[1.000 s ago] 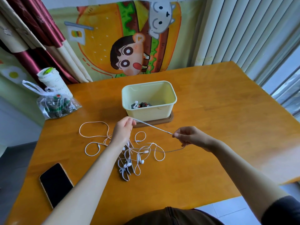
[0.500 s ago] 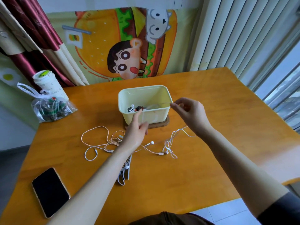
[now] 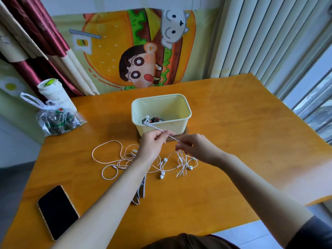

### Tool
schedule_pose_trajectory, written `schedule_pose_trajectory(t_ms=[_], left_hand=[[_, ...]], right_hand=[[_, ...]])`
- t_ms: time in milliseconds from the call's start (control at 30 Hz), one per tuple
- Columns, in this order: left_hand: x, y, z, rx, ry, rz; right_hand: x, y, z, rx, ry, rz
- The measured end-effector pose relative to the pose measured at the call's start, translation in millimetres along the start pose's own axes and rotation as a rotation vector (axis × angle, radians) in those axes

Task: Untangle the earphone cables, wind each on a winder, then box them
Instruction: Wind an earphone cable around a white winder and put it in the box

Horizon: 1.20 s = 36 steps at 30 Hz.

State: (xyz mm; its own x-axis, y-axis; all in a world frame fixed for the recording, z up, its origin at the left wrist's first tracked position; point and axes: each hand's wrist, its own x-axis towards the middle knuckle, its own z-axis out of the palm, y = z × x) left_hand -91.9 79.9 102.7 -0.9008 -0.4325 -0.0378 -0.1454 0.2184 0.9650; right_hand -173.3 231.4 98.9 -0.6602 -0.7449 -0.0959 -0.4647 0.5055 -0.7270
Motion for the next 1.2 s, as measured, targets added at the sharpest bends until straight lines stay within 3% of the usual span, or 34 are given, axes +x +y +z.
schedule_pose_trajectory(t_ms=[167,300,367,467,567,633,700,800,933,1200], left_hand=[[13,-20,-30,0.060,0.245,-0.108],[9,-36,-37,0.138,0.300,-0.145],[8,-40,-34,0.147,0.308,-0.163],[8,-42,-31,0.143,0.292,-0.175],[11,-37,-25,0.124,0.272,-0.163],[13,-35,-24,0.132,0.273,-0.170],[14,-35,-27,0.157,0.263,-0.191],[9,-29,-24,0.112,0.094,-0.274],[-2,-5,10,-0.038,-0.206,-0.266],[3,-13,17,0.087,-0.273,-0.136]], right_hand=[[-2,59,1,-0.064,-0.040,0.268],[1,87,5,-0.037,0.023,0.399],[7,80,-4,-0.072,0.252,0.334],[16,45,-32,-0.148,0.708,0.015],[17,8,-50,-0.099,0.845,-0.194],[15,1,-53,-0.062,0.831,-0.162],[15,7,-50,-0.092,0.750,-0.016],[14,19,-38,-0.198,0.535,0.155],[10,5,-6,-0.180,0.283,0.079],[-1,6,2,-0.067,0.106,-0.017]])
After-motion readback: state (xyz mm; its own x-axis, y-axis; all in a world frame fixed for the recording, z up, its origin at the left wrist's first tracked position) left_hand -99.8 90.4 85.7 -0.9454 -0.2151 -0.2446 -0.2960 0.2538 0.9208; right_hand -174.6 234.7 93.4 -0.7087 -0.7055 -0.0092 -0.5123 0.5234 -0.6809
